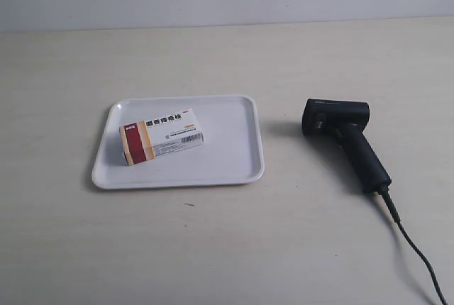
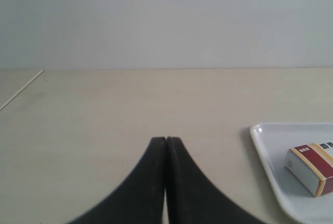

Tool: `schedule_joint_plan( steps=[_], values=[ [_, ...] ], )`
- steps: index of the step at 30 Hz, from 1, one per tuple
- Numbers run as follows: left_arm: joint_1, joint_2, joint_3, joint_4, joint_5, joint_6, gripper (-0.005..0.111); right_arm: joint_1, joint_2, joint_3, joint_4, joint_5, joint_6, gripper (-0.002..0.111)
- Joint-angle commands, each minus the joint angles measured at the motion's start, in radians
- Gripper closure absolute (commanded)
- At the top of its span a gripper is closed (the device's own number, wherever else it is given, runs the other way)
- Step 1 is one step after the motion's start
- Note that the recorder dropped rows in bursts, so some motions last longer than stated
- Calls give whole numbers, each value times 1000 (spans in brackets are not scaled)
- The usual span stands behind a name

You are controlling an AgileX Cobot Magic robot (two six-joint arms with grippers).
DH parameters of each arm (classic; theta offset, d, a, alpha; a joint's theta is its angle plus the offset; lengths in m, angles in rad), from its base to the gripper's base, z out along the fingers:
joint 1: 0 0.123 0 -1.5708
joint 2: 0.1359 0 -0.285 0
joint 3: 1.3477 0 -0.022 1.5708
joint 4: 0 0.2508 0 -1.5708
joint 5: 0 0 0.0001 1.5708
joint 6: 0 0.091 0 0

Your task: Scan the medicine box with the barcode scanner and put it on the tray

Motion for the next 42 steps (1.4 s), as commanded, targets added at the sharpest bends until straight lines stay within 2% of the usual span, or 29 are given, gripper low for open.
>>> schedule_joint_plan(
  steps=[1, 27, 29, 32, 33, 35, 40, 42],
  values=[
    [1, -7, 0, 9, 7, -22, 104, 0, -4, 3, 0, -7, 5, 108],
    [1, -7, 0, 9, 18, -22, 104, 0, -4, 7, 10, -19, 5, 108],
    [1, -7, 0, 9, 18, -22, 104, 0, -4, 33, -140, -8, 114, 108],
    [1, -7, 0, 9, 18, -22, 104, 0, -4, 104, -553, -47, 573, 108],
    [1, -7, 0, 9, 18, -22, 104, 0, -4, 109, -711, -85, 817, 108],
    [1, -7, 0, 9, 18, -22, 104, 0, -4, 109, -770, -37, 823, 108],
    [1, -7, 0, 9, 18, -22, 104, 0, -7, 109, -771, -13, 816, 108],
    [1, -7, 0, 9, 18, -22, 104, -64, -46, 109, -771, -10, 816, 108]
  ],
)
